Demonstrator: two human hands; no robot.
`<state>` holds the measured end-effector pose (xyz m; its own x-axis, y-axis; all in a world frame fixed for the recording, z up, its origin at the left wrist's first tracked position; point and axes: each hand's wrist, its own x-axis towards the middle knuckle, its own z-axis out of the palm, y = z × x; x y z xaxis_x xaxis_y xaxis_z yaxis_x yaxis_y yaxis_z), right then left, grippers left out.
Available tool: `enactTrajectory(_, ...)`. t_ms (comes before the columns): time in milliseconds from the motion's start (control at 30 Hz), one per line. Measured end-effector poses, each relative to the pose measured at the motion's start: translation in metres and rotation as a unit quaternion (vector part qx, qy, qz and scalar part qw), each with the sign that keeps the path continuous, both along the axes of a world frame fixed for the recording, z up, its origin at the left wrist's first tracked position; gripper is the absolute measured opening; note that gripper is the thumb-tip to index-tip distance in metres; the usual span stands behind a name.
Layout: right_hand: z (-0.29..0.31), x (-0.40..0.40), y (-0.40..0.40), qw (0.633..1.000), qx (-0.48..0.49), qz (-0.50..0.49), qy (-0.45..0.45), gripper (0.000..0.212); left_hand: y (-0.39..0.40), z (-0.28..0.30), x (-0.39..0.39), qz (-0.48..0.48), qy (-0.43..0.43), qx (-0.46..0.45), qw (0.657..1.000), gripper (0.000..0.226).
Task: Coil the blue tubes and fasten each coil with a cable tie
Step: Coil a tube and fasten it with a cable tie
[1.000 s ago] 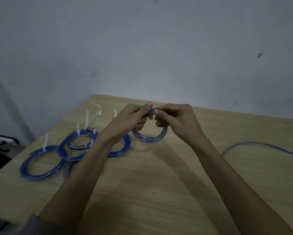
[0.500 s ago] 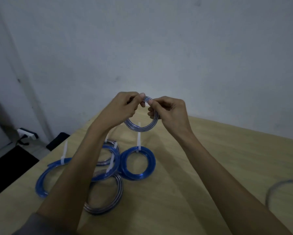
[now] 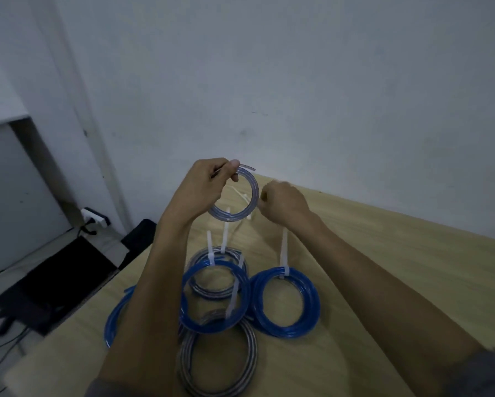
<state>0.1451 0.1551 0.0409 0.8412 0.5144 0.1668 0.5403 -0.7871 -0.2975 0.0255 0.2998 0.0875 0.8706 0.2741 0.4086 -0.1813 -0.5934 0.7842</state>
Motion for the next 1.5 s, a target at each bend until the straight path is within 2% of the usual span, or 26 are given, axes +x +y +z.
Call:
enactTrajectory(100, -0.005, -0.002, 0.018, 0.994, -0.110, -0.007, -0.010, 0.035, 0.007, -0.002, -0.001, 0.007, -0.007, -0.018, 1.000, 0.047)
enactTrajectory(167, -0.009, -0.002, 0.025, 0.993, -0.120, -0.010, 0.004, 0.037, 0.008, -0.002, -0.003, 0.006, -0.011, -0.036, 0.999, 0.047)
enactTrajectory(333, -0.008, -0.002, 0.025, 0.992, -0.124, -0.026, 0.024, 0.023, 0.002, -0.001, -0.002, -0.008, -0.018, -0.074, 0.997, 0.047)
enactTrajectory(433, 0.001, -0.003, 0.017, 0.991, -0.122, -0.051, 0.015, 0.024, -0.006, 0.001, 0.001, -0.004, -0.028, -0.073, 0.997, 0.045)
enactTrajectory(633, 0.041, -0.011, -0.040, 0.996, -0.001, -0.090, -0.024, 0.028, -0.044, 0.000, 0.012, 0.021, -0.080, -0.086, 0.993, 0.041)
enactTrajectory(900, 0.081, -0.052, -0.180, 0.973, 0.182, -0.145, 0.006, 0.031, -0.132, -0.011, 0.038, 0.060, -0.101, -0.162, 0.980, 0.040)
enactTrajectory(1033, 0.083, -0.084, -0.227, 0.967, 0.214, -0.140, 0.007, 0.028, -0.182, -0.012, 0.050, 0.100, -0.094, -0.206, 0.969, 0.042)
enactTrajectory(1200, 0.067, -0.101, -0.262, 0.964, 0.208, -0.157, 0.047, 0.031, -0.234, -0.016, 0.061, 0.099, -0.080, -0.253, 0.959, 0.045)
enactTrajectory(1333, 0.051, -0.104, -0.281, 0.960, 0.201, -0.178, 0.082, 0.034, -0.253, -0.014, 0.060, 0.080, -0.094, -0.236, 0.964, 0.044)
enactTrajectory(1500, 0.051, -0.098, -0.287, 0.934, 0.303, -0.182, 0.059, 0.035, -0.282, -0.020, 0.051, 0.013, -0.057, -0.185, 0.981, 0.045)
